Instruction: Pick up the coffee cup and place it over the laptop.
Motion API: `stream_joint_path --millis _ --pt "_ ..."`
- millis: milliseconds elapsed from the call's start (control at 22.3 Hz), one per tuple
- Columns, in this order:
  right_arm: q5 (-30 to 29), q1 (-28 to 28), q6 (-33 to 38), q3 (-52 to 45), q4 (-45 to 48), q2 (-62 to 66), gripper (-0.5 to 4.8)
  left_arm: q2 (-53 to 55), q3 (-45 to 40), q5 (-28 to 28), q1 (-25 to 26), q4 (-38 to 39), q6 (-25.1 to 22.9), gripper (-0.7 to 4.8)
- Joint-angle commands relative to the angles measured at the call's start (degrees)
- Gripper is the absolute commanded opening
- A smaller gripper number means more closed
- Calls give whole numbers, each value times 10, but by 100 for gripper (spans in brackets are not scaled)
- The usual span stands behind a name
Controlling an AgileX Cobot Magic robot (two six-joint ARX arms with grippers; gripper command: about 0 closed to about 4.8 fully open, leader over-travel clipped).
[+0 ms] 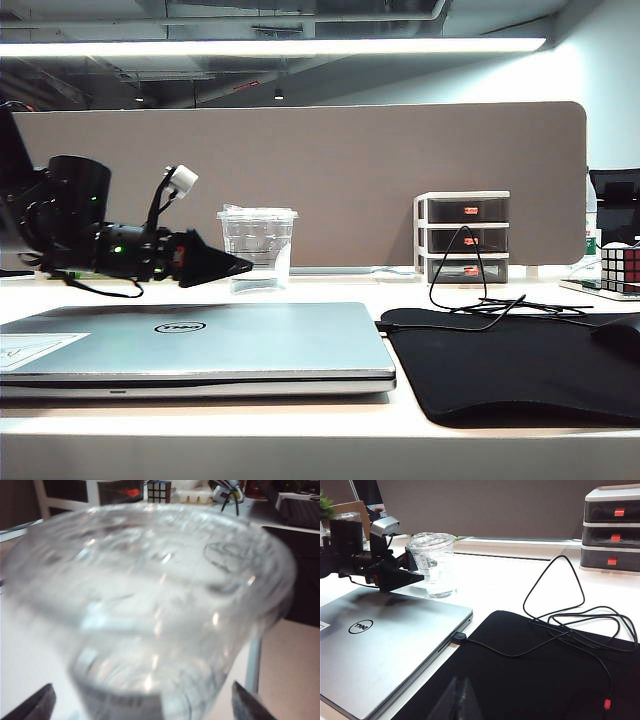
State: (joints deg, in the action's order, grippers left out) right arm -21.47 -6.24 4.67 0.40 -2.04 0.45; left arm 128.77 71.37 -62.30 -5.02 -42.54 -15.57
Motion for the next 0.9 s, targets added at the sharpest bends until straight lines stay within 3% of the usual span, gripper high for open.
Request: stream_joint_path --millis 45,897 --pt "-1 0 -6 -4 5 1 -8 1 10 -7 -3 19 -10 479" --pt "-1 0 -13 -4 5 1 -8 9 29 6 -6 51 -31 479"
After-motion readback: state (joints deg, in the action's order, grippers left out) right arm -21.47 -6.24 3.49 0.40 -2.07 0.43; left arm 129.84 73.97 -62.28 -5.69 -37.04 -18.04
